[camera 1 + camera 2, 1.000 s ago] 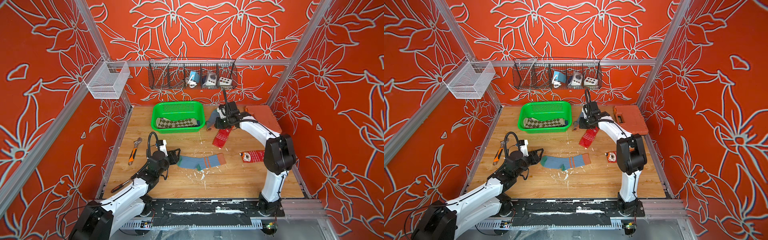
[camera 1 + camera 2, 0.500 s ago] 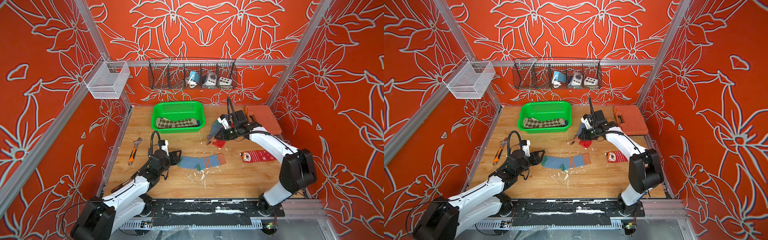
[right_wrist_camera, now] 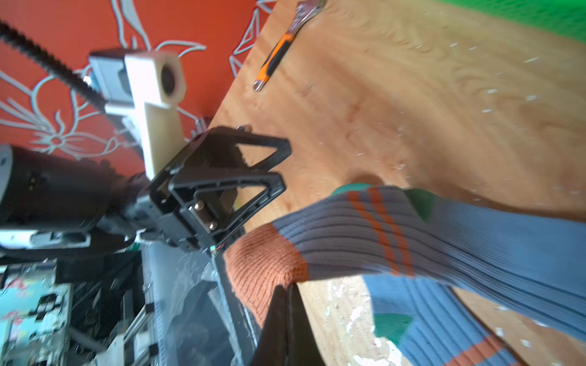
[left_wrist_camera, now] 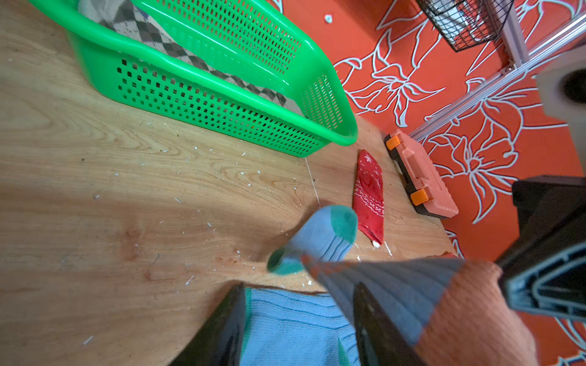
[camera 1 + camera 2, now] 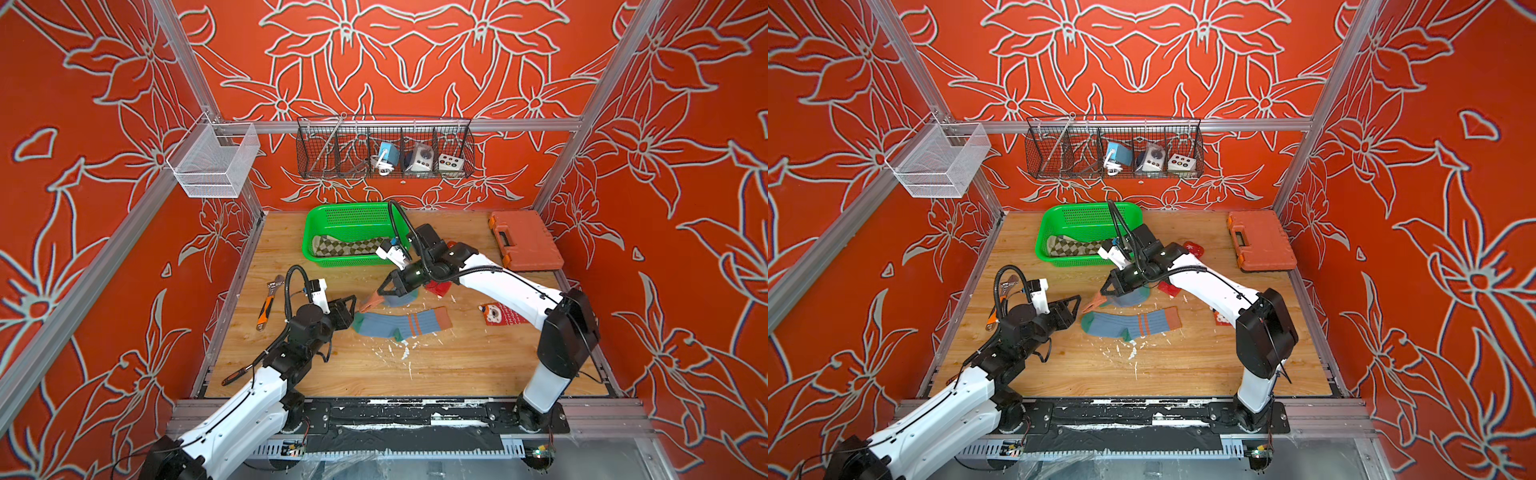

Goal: Place the socks together as a pair
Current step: Flatten out the sock at the center of the board.

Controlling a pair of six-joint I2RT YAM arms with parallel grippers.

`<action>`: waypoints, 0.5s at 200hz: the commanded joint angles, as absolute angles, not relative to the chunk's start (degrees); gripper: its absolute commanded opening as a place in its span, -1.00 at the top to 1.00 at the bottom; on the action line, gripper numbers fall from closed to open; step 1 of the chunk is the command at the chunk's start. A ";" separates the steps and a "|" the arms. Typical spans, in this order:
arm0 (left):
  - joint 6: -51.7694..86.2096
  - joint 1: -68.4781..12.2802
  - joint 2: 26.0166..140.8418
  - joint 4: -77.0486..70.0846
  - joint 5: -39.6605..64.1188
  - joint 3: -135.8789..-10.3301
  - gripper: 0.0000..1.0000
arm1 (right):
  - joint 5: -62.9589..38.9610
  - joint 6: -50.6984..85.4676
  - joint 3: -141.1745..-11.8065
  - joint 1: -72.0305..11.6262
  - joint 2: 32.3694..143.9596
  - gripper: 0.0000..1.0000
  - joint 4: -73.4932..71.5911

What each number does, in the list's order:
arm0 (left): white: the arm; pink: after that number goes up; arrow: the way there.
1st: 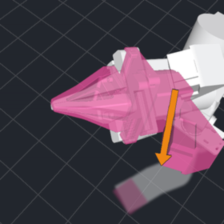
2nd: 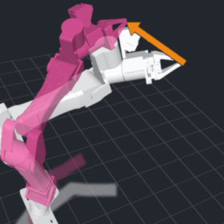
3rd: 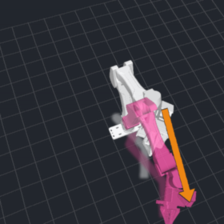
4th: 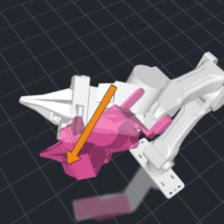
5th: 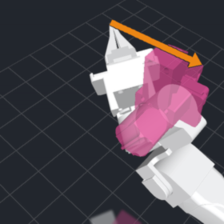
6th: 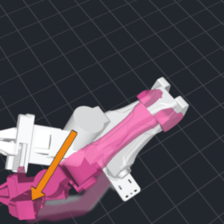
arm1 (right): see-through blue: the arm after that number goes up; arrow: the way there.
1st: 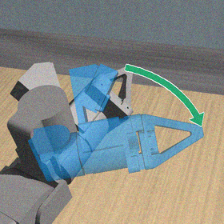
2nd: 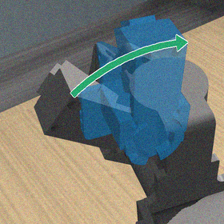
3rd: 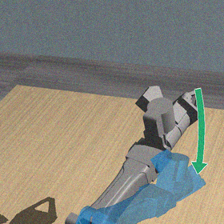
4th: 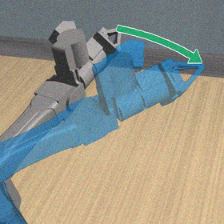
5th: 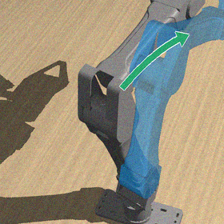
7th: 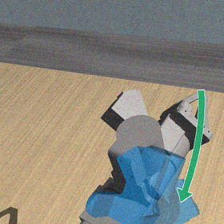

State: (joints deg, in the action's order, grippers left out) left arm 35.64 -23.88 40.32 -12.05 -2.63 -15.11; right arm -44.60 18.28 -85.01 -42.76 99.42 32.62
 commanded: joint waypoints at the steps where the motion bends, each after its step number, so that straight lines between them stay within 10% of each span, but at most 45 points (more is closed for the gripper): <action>1: 35.60 -23.47 38.10 -10.35 -5.04 -15.65 -0.06 | -42.27 13.38 -83.51 -41.15 94.87 1.00 38.17; 100: 31.35 -23.29 55.23 -13.12 -3.30 -26.20 -0.11 | -31.15 9.89 -73.04 -23.12 91.88 1.00 39.32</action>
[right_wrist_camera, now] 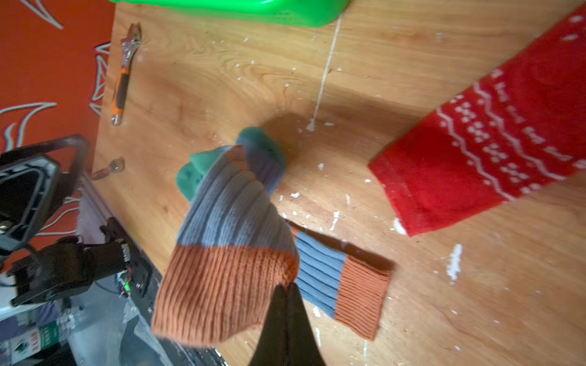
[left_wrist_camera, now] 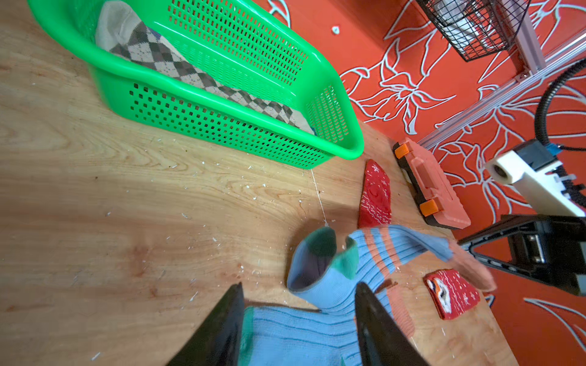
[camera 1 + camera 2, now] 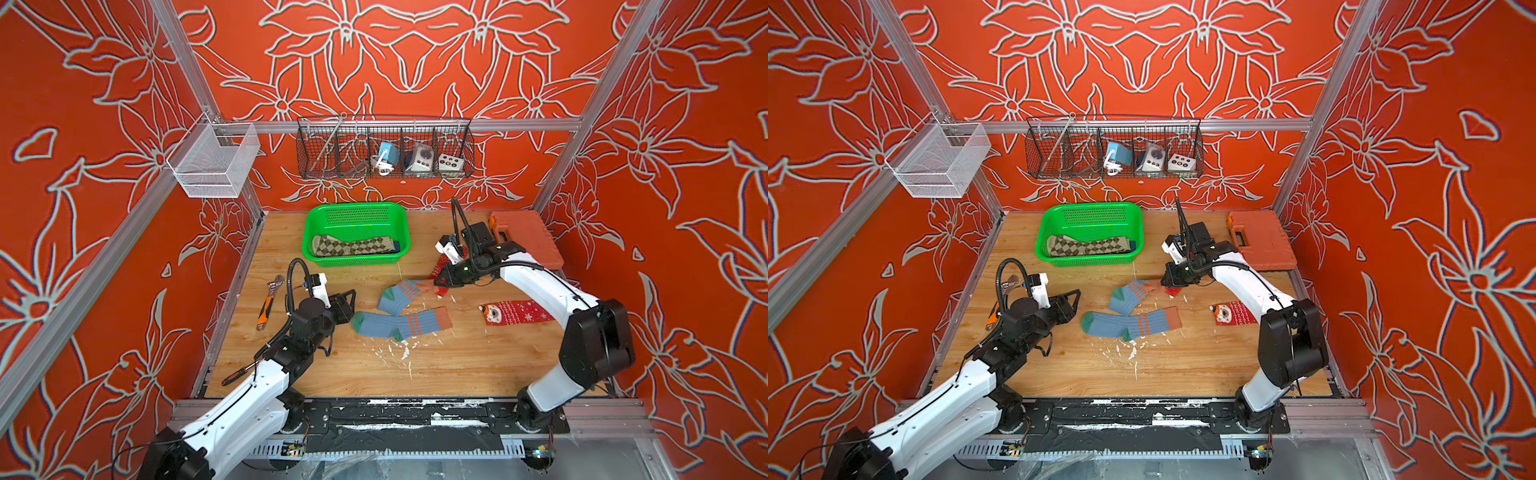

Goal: Place the socks together as a pair
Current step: Flatten out the sock at the center of the board.

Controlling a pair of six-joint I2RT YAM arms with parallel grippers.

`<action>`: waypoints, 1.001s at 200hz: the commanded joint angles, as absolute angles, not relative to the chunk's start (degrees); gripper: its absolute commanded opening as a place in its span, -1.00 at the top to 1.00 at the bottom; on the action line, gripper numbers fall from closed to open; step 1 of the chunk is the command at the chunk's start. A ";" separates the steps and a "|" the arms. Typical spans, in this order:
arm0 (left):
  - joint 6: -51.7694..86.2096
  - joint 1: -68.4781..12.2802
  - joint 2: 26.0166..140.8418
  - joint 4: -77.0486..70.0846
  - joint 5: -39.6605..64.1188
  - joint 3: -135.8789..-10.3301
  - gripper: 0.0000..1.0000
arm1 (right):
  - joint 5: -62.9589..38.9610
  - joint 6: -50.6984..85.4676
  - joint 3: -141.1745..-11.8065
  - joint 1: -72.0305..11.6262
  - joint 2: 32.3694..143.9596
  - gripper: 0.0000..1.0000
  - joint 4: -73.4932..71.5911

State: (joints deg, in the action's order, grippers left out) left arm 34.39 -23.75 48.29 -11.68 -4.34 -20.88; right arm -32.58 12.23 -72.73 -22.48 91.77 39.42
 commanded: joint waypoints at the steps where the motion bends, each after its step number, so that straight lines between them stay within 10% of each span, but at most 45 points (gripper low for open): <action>1: 31.23 -23.29 55.70 -13.06 -3.23 -26.46 -0.11 | -31.27 9.86 -73.04 -23.12 91.82 1.00 39.26; 57: 28.39 -23.12 74.16 -12.00 -1.26 -35.81 -0.10 | -34.64 10.14 -73.86 -23.12 83.36 1.00 37.49; 141: 30.46 -19.41 62.59 -13.17 -4.59 -30.82 -0.10 | -55.19 14.63 -90.83 -27.31 92.12 1.00 35.63; 200: 29.11 -18.28 67.29 -15.75 2.98 -31.36 -0.11 | -57.41 11.91 -72.86 -23.11 79.82 1.00 32.04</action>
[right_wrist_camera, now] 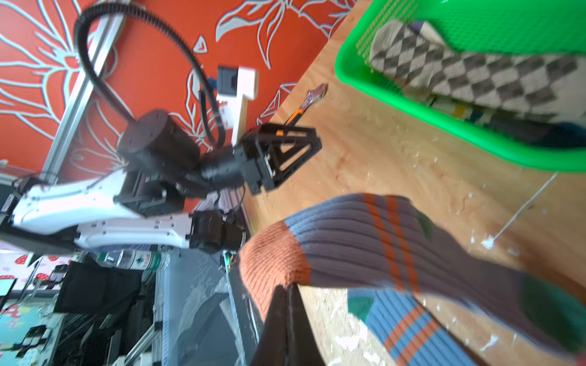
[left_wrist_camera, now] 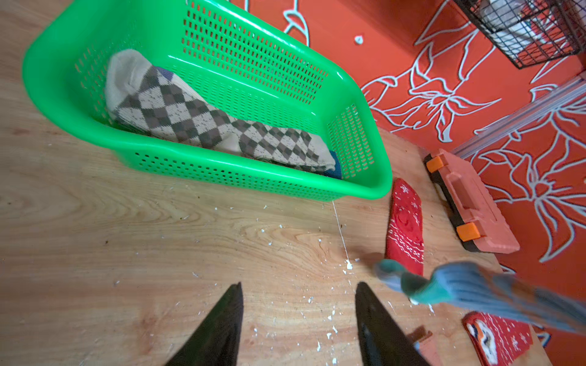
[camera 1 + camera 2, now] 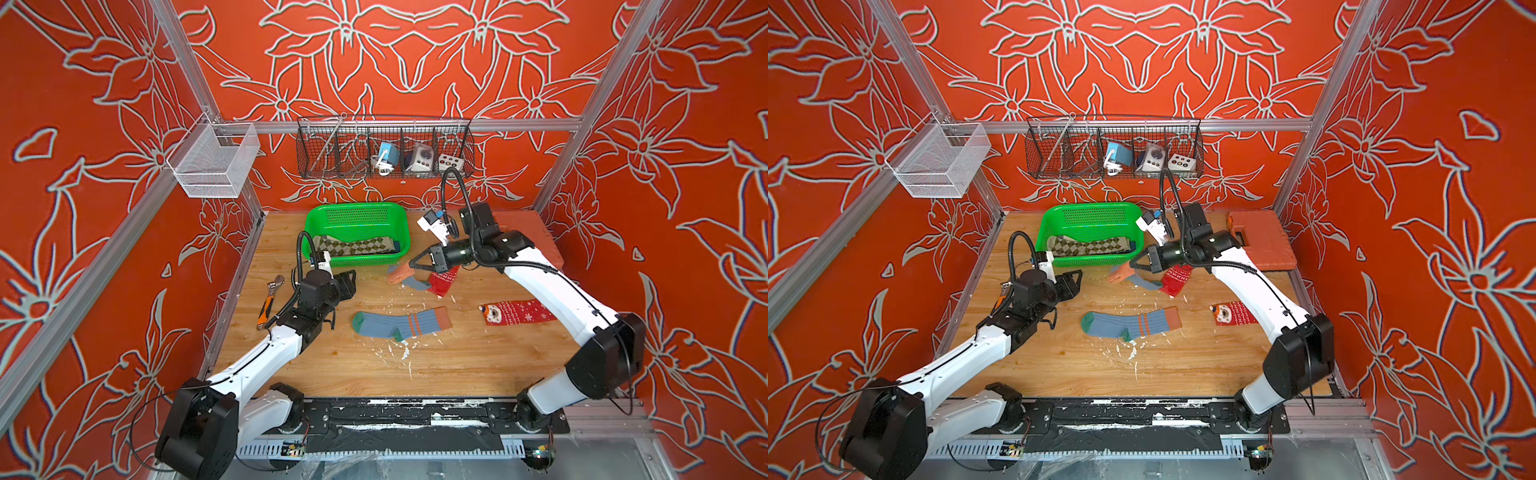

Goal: Place the socks together as a pair
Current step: Flatten out the sock at the center of the board.

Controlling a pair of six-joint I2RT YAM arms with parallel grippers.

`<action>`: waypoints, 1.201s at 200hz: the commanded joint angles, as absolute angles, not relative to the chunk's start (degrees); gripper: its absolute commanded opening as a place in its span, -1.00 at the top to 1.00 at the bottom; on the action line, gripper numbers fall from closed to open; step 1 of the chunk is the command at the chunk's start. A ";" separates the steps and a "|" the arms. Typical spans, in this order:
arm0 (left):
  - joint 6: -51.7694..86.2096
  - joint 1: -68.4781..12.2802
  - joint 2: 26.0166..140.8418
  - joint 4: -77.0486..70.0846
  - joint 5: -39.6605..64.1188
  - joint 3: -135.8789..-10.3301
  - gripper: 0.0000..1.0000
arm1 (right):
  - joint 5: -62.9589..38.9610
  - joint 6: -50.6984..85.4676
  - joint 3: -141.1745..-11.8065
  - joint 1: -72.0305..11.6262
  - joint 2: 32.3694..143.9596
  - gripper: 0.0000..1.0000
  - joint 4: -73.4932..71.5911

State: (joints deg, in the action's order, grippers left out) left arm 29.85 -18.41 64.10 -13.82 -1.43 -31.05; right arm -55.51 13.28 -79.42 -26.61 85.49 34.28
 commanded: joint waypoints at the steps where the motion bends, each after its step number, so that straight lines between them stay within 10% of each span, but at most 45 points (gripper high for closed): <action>1: 29.15 -18.28 67.39 -15.79 3.07 -31.37 -0.11 | -57.41 12.06 -72.00 -22.98 79.68 1.00 31.75; 154: 31.87 -12.22 44.63 -13.96 -5.07 -22.58 -0.09 | -62.89 23.80 -109.81 -35.56 109.74 1.00 30.52; 240: 31.99 -11.60 44.87 -17.23 -4.53 -19.42 -0.09 | -59.85 10.95 -74.86 -22.58 101.17 1.00 31.14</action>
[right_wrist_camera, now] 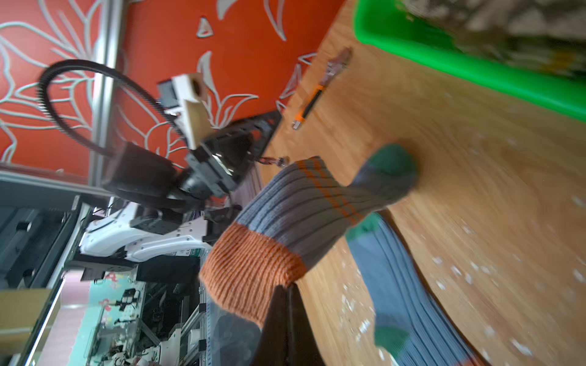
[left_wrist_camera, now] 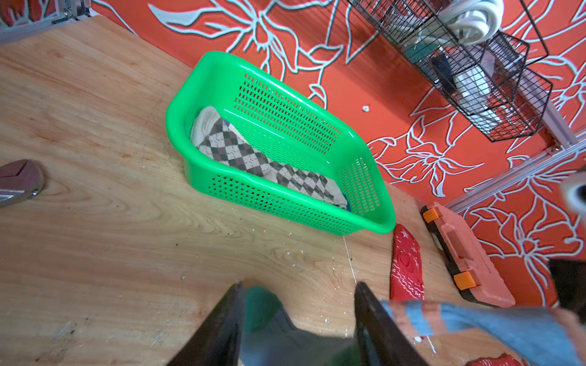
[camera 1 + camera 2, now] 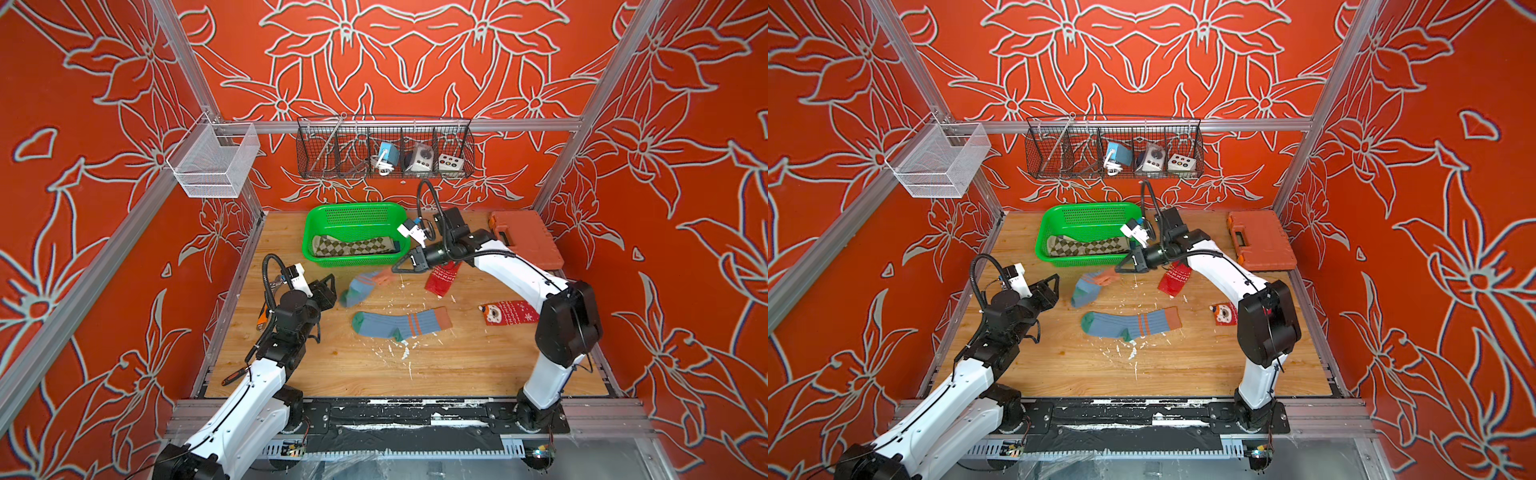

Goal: Place the socks together as a pair
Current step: Flatten out the sock at the center of the board.

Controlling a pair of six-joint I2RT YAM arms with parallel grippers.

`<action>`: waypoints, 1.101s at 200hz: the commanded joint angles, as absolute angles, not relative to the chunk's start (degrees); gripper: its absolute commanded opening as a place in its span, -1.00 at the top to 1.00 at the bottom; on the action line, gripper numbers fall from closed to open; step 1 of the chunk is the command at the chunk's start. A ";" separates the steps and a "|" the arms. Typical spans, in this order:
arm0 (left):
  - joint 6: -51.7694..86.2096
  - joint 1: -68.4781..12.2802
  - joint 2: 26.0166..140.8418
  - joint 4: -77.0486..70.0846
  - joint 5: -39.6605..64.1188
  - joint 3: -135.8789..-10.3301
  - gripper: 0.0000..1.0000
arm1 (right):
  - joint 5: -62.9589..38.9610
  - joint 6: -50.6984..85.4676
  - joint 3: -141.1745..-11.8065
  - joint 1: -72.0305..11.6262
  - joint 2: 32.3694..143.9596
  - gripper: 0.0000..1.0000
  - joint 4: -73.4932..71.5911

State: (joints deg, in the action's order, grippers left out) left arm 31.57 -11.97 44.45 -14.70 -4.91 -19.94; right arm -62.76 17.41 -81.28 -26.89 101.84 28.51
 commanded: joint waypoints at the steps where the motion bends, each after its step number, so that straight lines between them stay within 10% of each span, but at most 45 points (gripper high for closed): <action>1: 31.99 -11.60 44.89 -17.27 -4.50 -19.38 -0.09 | -59.68 10.84 -74.65 -22.37 101.25 1.00 31.13; 59: 31.50 -11.60 51.02 -16.72 -0.09 -20.51 -0.10 | -54.91 8.46 -77.00 -18.90 106.91 1.00 31.27; 167: 29.04 -11.86 75.20 -11.34 11.63 -29.30 -0.07 | -33.79 10.22 -65.95 -14.28 90.43 -0.04 22.77; 220: 28.39 -12.96 79.19 -11.25 14.45 -30.76 -0.05 | -33.25 15.76 -62.51 -14.50 93.06 -0.13 28.17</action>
State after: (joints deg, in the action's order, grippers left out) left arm 29.69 -12.19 77.54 -12.34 12.16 -29.34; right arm -35.55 13.17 -65.78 -14.13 91.46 25.17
